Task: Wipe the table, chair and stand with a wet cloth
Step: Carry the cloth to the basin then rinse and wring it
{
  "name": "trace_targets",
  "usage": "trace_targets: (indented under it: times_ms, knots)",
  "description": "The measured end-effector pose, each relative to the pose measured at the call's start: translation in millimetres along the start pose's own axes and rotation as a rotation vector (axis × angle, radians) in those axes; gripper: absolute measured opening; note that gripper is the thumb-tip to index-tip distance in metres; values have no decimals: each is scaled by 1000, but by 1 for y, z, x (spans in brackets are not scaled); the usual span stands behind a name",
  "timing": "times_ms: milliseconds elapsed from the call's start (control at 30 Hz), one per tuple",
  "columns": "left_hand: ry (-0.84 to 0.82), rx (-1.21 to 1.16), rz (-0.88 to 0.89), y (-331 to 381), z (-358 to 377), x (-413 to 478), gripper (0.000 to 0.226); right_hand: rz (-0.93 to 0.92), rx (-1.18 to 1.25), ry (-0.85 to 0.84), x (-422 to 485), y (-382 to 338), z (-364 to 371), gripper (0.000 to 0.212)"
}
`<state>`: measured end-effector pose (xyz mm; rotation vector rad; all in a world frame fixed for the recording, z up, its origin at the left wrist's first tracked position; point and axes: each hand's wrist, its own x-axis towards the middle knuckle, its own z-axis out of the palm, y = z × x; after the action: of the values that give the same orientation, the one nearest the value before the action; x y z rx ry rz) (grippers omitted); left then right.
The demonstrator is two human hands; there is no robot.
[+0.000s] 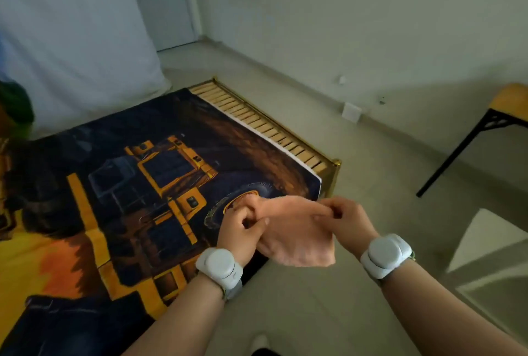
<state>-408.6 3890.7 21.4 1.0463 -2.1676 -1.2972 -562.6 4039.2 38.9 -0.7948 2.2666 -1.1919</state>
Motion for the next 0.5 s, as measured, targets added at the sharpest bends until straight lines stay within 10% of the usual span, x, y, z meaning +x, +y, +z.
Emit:
trace_targets:
  times_ms: [500]
  knots:
    - [-442,2,266,113,184,197,12,340,-2,534,112,82,-121,17]
